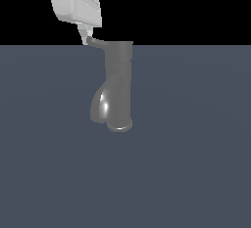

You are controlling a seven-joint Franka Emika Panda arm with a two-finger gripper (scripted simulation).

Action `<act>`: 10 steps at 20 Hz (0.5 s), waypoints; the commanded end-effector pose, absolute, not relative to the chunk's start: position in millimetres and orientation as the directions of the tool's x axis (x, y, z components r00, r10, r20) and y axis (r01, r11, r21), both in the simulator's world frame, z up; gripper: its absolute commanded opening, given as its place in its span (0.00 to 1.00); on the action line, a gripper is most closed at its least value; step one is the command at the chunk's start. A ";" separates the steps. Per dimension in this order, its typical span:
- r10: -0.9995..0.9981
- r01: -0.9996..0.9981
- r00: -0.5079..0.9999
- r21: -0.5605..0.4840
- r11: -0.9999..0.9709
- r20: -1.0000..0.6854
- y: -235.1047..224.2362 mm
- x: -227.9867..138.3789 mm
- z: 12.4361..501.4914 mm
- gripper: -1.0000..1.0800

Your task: Turn on the faucet by rotating a designated handle.

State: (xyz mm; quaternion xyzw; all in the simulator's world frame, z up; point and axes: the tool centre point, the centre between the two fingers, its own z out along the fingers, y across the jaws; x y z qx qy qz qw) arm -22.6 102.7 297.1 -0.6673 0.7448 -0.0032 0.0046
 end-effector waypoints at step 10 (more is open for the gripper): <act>-0.993 -0.993 -0.117 -0.002 0.117 0.000 86.8 -55.8 297.2 0.00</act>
